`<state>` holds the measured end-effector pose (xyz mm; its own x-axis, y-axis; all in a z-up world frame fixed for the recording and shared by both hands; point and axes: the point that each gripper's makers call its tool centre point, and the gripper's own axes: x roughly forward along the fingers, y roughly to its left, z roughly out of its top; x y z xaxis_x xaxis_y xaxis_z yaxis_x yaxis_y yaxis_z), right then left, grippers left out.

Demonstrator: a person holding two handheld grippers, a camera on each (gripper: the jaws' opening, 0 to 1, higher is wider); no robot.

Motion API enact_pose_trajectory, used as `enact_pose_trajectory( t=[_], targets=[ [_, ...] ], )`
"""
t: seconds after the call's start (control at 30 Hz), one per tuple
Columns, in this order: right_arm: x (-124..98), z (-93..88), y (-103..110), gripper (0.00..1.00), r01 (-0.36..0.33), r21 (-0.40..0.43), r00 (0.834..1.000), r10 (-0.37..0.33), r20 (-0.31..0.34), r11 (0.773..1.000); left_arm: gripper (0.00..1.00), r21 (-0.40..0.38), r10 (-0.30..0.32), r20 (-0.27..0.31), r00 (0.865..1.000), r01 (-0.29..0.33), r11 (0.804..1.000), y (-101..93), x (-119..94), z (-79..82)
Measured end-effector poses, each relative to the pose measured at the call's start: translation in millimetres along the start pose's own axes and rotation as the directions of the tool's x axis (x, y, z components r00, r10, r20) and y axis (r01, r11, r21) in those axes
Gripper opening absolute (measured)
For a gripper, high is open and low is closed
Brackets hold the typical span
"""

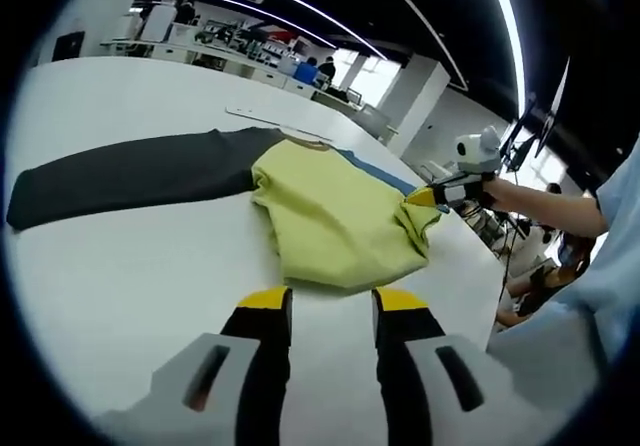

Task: Fold the garment on the visible template until the final outline fits inside the template.

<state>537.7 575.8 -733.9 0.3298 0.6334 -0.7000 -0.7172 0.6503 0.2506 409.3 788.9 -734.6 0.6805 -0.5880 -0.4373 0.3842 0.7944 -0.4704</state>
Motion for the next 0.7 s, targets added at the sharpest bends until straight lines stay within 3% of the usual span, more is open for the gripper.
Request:
enact_pose_trajectory(
  t=[0.13, 0.27, 0.47, 0.57, 0.7],
  targets=[
    [-13.8, 2.7, -4.8, 0.0, -0.013, 0.121, 0.998, 0.005, 0.061, 0.993, 0.29, 0.0, -0.004, -0.002, 1.0, 0.004, 1.0, -1.1, 0.7, 0.0],
    [-27.6, 7.1, 0.2, 0.06, -0.09, 0.272, 0.989, 0.054, 0.136, 0.958, 0.29, -0.001, -0.005, -0.005, 1.0, 0.005, 1.0, -1.6, 1.1, -0.8],
    [-43.8, 8.9, 20.0, 0.17, -0.171, 0.362, 0.972, 0.097, 0.215, 0.916, 0.29, -0.001, -0.007, -0.008, 1.0, 0.007, 1.0, -2.0, 1.1, -2.0],
    [-45.3, 2.7, 27.9, 0.26, -0.175, 0.378, 0.974, 0.103, 0.202, 0.909, 0.29, 0.0, -0.007, -0.007, 1.0, 0.007, 1.0, -1.7, 0.9, -2.0],
    [-42.4, -8.7, 40.2, 0.23, -0.183, 0.402, 0.978, 0.125, 0.165, 0.897, 0.29, -0.002, -0.006, -0.004, 1.0, 0.006, 1.0, -1.4, 0.7, -1.6]
  ],
)
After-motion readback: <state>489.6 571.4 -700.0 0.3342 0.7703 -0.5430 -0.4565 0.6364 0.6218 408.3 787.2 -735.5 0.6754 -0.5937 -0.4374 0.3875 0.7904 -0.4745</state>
